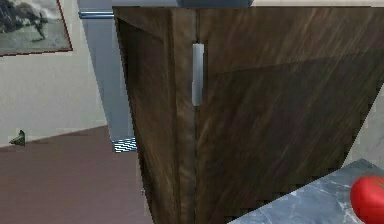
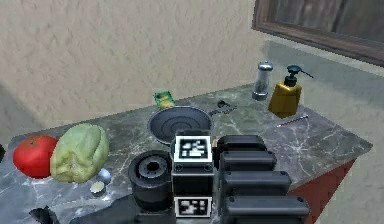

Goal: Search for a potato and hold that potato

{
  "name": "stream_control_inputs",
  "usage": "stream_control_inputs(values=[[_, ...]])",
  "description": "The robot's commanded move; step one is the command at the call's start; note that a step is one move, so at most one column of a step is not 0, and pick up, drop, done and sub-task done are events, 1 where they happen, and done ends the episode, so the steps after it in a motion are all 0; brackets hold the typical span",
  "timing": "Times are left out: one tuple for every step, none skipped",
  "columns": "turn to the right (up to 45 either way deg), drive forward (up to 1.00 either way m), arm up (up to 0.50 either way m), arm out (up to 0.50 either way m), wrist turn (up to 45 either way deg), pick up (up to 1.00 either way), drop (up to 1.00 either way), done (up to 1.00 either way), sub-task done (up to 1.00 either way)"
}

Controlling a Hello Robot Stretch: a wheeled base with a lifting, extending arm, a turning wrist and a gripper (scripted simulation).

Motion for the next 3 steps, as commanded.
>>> stream_control_inputs(values=[[0.0,0.0,0.0,0.0,45.0,0.0,0.0,0.0,0.0],[0.0,0.0,0.0,0.0,33.0,0.0,0.0,0.0,0.0],[0.0,0.0,-0.12,0.0,0.0,0.0,0.0,0.0,0.0]])
